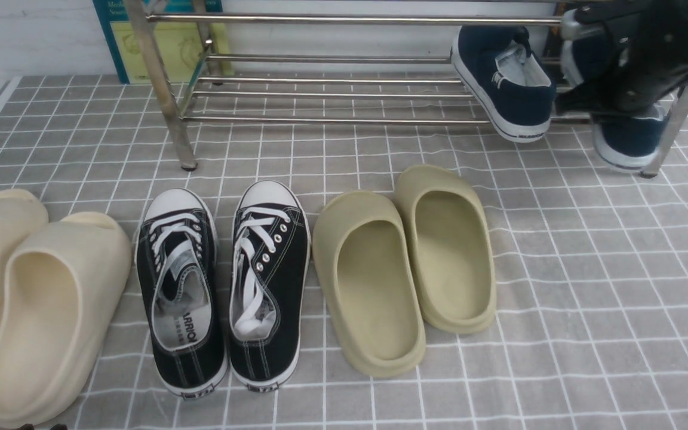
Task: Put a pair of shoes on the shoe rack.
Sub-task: Use the right arm to put a shoe into the shoe rack
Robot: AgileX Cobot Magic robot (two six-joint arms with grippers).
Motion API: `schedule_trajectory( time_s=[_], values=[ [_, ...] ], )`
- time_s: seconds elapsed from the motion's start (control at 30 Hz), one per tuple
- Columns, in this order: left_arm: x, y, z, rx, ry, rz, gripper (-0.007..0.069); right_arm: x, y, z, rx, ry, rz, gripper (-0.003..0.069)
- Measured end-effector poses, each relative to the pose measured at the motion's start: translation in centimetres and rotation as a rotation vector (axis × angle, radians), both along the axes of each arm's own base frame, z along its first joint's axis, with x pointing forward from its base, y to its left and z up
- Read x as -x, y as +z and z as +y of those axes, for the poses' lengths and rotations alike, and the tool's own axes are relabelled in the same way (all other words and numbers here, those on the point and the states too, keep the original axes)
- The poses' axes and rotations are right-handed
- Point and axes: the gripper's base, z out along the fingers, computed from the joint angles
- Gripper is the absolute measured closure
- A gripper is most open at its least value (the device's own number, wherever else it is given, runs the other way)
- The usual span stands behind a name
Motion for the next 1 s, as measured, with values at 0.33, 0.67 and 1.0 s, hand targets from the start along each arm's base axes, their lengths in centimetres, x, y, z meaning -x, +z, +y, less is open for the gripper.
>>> schedule_trajectory(
  time_s=[0.33,0.67,1.0],
  values=[
    [0.0,0.0,0.0,0.000,0.000,0.000,0.0386,-1.7,-0.6,0.5,0.023,0.031,0.009,0.0568],
    [0.0,0.0,0.0,0.000,0.000,0.000,0.0386,-2.3,-0.6,0.5,0.003,0.039,-0.052,0.0204],
    [0.0,0.0,0.0,-0.004,-0.001,-0.001,0.0386,-0.9,1.0,0.3,-0.003,0.022,0.036,0.0106]
  ],
)
